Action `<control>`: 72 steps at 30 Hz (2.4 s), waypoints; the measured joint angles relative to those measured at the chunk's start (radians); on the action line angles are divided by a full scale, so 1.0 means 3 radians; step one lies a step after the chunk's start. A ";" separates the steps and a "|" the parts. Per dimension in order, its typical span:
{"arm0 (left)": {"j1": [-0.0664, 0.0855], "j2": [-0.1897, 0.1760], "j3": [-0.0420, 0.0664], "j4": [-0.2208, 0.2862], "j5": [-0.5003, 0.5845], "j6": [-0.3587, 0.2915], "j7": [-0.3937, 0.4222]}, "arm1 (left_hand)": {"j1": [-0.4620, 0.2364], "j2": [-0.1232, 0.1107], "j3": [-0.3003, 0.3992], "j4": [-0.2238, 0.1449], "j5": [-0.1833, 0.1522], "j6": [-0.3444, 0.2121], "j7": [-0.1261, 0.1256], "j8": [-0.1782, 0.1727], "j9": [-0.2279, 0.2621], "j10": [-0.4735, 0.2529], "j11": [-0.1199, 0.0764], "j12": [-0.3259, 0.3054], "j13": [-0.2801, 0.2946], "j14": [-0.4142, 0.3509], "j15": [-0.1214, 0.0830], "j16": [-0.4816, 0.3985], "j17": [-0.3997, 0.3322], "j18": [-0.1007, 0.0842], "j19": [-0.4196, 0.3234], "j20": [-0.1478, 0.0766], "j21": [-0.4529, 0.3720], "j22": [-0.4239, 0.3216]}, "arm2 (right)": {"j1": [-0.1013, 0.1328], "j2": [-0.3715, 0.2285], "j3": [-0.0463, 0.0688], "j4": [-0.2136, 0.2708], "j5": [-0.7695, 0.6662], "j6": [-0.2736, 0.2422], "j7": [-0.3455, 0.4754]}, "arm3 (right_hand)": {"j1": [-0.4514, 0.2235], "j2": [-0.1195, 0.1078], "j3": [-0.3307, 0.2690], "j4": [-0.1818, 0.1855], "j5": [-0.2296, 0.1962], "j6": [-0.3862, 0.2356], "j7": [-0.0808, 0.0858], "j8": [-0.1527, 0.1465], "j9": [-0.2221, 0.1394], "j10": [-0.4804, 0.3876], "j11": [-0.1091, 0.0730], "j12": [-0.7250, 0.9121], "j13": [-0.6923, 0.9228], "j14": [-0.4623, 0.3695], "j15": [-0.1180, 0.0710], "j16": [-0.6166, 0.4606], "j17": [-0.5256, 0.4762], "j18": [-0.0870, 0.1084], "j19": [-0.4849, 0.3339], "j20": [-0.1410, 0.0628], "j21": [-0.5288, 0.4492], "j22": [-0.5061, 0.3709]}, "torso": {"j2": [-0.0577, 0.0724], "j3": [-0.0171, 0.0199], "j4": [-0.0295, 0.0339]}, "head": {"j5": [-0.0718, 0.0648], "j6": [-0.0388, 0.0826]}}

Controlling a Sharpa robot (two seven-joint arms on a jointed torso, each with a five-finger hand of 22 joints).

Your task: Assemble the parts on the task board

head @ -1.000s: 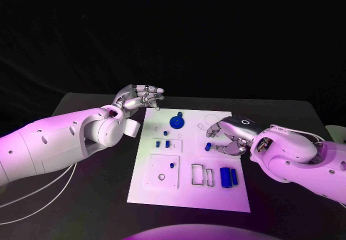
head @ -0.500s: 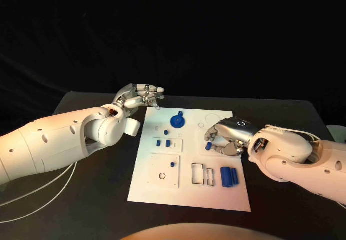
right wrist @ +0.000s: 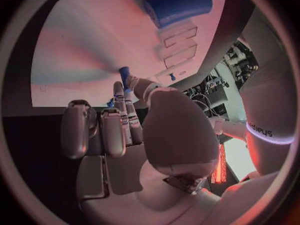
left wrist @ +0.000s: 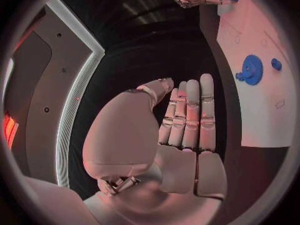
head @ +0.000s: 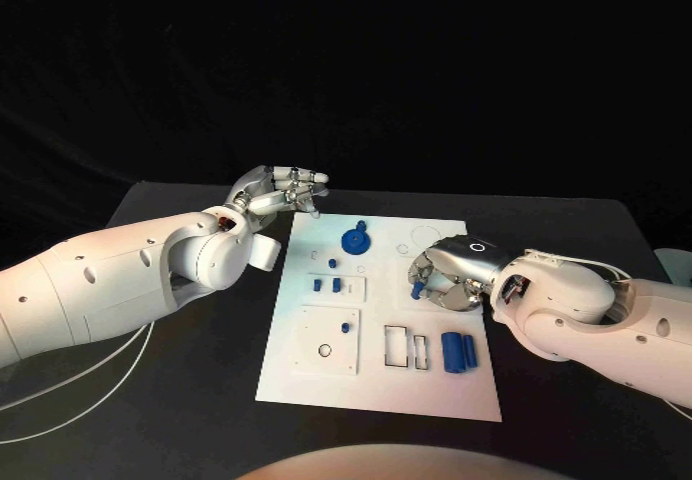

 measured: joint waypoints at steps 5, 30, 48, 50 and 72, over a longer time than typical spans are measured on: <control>0.0000 -0.0001 0.0000 0.0000 0.0000 0.0000 -0.0002 | 0.0000 0.0000 0.0000 0.0000 0.0000 0.0000 0.0000 0.0000 0.0000 0.0000 0.0000 0.0000 0.0000 0.0000 0.0000 0.0000 0.0000 0.0000 0.0000 0.0000 0.0000 0.0000 | -0.0005 0.0022 -0.0003 -0.0028 0.0000 0.0010 0.0000 | 0.0000 0.0000 0.0008 0.0008 -0.0013 0.0000 0.0000 0.0000 0.0000 0.0000 0.0000 0.0000 -0.0007 0.0000 0.0000 0.0000 -0.0012 0.0000 0.0000 0.0000 0.0000 0.0000 | 0.0000 0.0001 0.0000 | -0.0003 -0.0004; 0.0001 -0.0014 -0.0001 0.0001 -0.0001 0.0000 -0.0022 | 0.0013 0.0013 0.0000 0.0000 0.0000 0.0000 0.0000 0.0000 -0.0003 0.0000 0.0000 0.0000 -0.0001 0.0000 0.0000 0.0000 -0.0003 0.0000 0.0000 0.0000 0.0000 0.0002 | -0.0068 0.0024 -0.0010 -0.0016 -0.0027 -0.0202 -0.0021 | -0.0071 0.0064 0.0087 0.0067 -0.0046 0.0191 -0.0050 0.0105 0.0047 0.0215 -0.0059 0.0081 0.0047 0.0000 -0.0048 0.0000 -0.0029 -0.0054 0.0024 -0.0024 0.0259 -0.0001 | -0.0003 -0.0001 -0.0002 | 0.0009 -0.0019; 0.0000 -0.0003 -0.0001 -0.0019 -0.0001 0.0000 -0.0029 | 0.0030 0.0030 0.0009 -0.0009 0.0000 0.0000 0.0000 0.0000 -0.0006 0.0000 0.0000 0.0012 0.0002 0.0000 0.0000 0.0000 -0.0009 0.0000 0.0000 0.0000 0.0000 0.0013 | 0.0028 -0.0050 0.0024 0.0360 0.0200 -0.0532 -0.0017 | -0.0023 0.0138 0.0138 0.0052 -0.0097 0.0221 -0.0055 0.0131 0.0053 0.0258 -0.0076 0.0081 0.0049 0.0012 -0.0060 0.0000 -0.0036 -0.0054 0.0035 -0.0036 0.0258 0.0001 | -0.0007 -0.0004 -0.0006 | 0.0050 -0.0007; 0.0000 0.0004 -0.0001 -0.0023 -0.0001 0.0001 -0.0030 | 0.0030 0.0030 0.0009 -0.0009 0.0000 0.0000 0.0000 0.0000 -0.0006 0.0000 0.0000 0.0012 0.0002 0.0000 0.0000 0.0000 -0.0009 0.0000 0.0000 0.0000 0.0000 0.0013 | 0.0013 0.0027 0.0025 0.0393 0.0240 -0.0552 -0.0011 | -0.0022 0.0138 0.0142 0.0049 -0.0098 0.0220 -0.0055 0.0131 0.0053 0.0258 -0.0076 0.0081 0.0052 0.0012 -0.0060 0.0000 -0.0036 -0.0054 0.0035 -0.0036 0.0258 0.0001 | -0.0007 -0.0004 -0.0006 | 0.0075 -0.0013; -0.0001 0.0077 -0.0001 -0.0081 -0.0001 0.0007 -0.0034 | 0.0043 0.0016 0.0009 -0.0027 0.0000 0.0000 0.0000 0.0000 -0.0005 -0.0012 -0.0013 0.0012 0.0004 0.0000 0.0000 0.0000 -0.0012 0.0000 0.0000 0.0000 0.0000 0.0023 | -0.0429 0.0737 -0.0031 0.0226 0.0261 -0.0625 0.0088 | -0.0018 0.0141 0.0151 0.0039 -0.0088 0.0199 -0.0053 0.0131 0.0053 0.0258 -0.0075 0.0068 0.0057 0.0012 -0.0059 0.0000 -0.0042 -0.0054 0.0035 -0.0036 0.0258 0.0000 | -0.0005 -0.0009 -0.0004 | 0.0294 -0.0068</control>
